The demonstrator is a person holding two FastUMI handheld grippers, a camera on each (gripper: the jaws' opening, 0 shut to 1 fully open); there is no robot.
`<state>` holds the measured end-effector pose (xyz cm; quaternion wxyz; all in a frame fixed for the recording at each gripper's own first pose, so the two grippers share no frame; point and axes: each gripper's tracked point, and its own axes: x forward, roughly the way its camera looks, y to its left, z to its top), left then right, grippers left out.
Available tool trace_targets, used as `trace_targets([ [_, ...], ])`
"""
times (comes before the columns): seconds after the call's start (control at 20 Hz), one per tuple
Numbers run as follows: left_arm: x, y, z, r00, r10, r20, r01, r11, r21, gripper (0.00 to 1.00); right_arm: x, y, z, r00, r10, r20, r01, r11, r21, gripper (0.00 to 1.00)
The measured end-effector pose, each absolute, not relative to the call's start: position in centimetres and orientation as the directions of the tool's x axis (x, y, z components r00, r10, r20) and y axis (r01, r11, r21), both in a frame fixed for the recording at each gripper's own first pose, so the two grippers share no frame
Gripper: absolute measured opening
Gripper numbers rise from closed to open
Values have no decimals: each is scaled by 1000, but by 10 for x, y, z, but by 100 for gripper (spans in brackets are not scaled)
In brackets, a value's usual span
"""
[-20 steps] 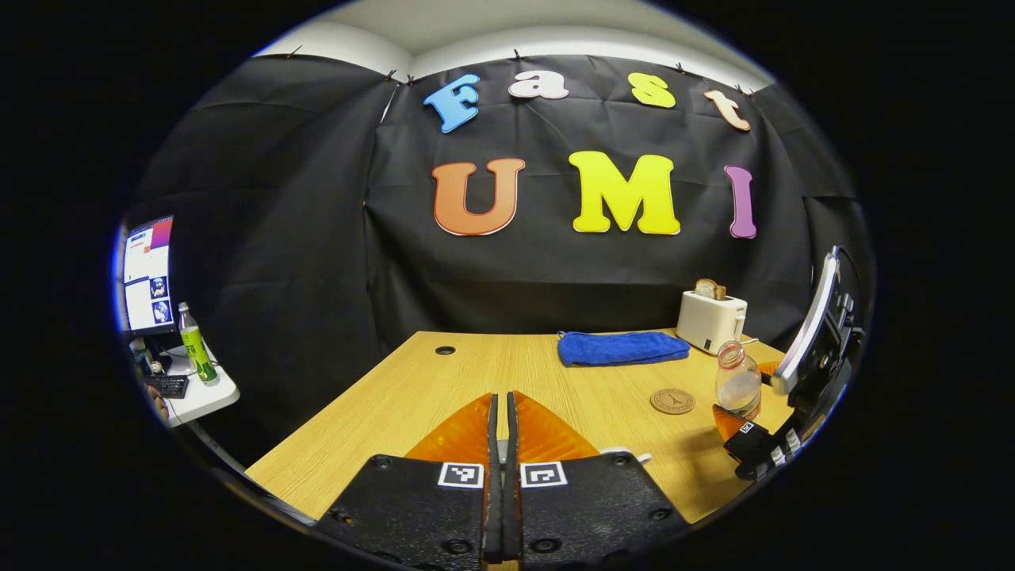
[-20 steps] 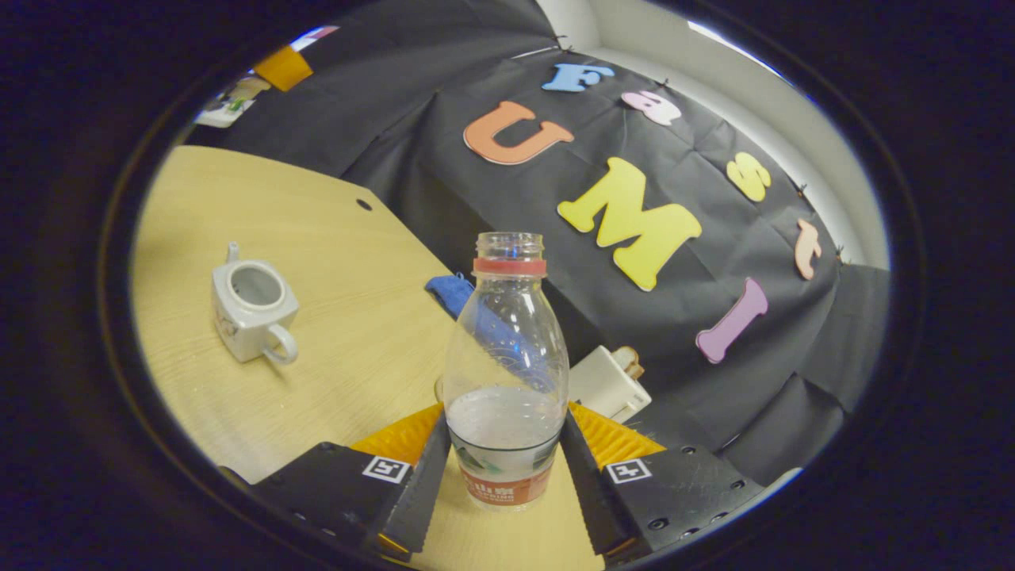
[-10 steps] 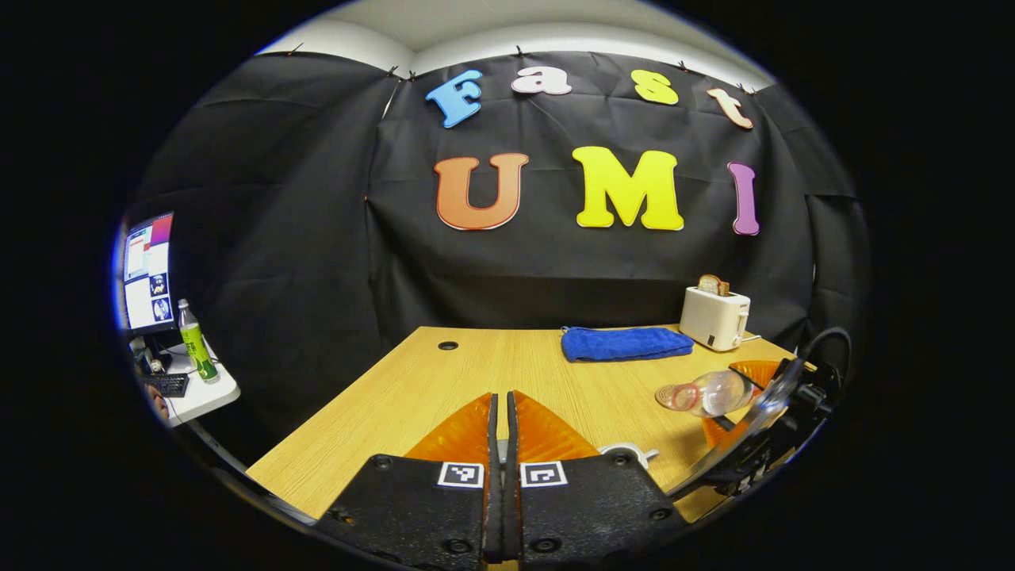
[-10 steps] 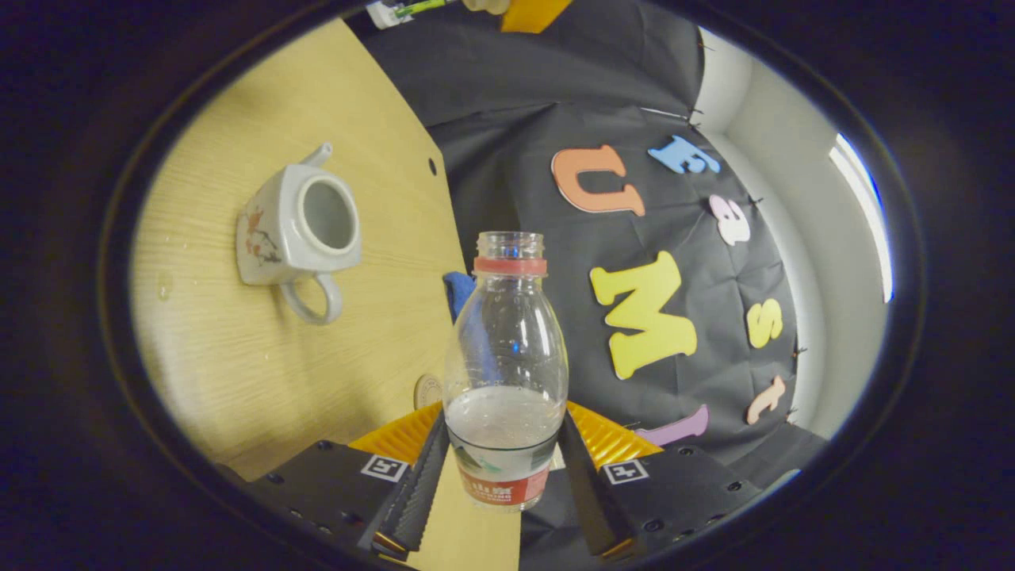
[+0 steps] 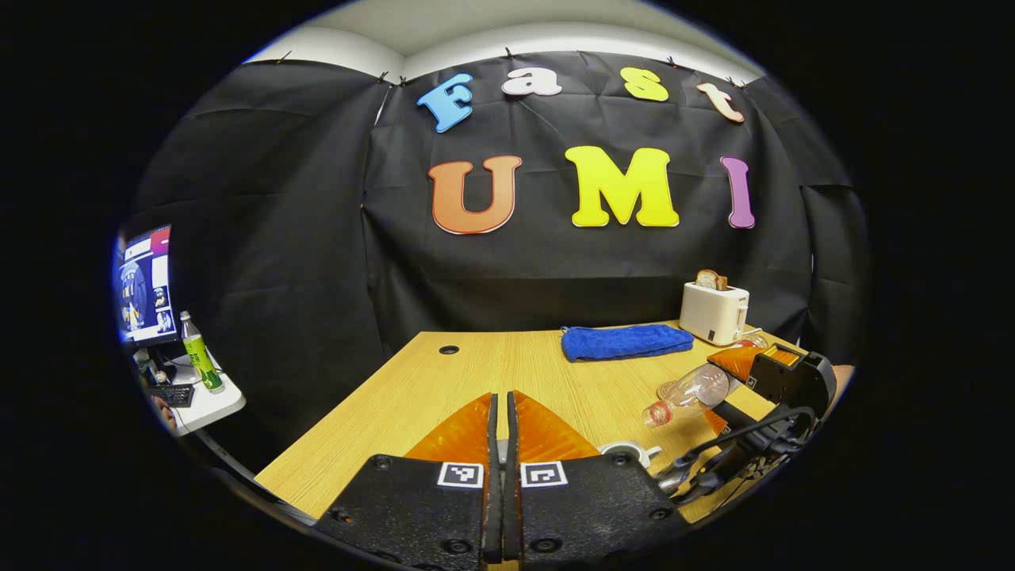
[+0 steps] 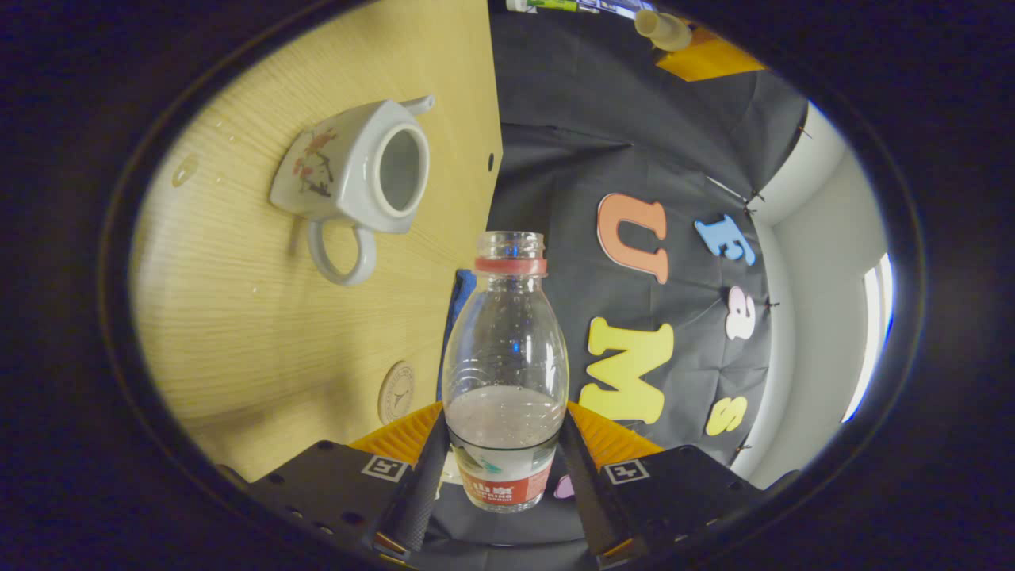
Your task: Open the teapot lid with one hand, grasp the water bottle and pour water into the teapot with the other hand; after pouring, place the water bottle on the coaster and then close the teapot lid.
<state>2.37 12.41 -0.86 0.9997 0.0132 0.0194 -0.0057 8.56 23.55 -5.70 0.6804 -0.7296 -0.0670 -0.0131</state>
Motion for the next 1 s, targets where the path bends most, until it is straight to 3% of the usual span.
trace_targets([
  [0.3, 23, 127, -8, 999, -10, -37, 11, 1000, 27, 3, 81, 248, -37, 970, 141, 196, 223, -217, -950, 76],
  [1.0, 23, 128, -13, 998, -11, -55, 13, 999, 36, 3, 66, 263, -11, 916, 234, 326, 396, -400, -826, 76],
])
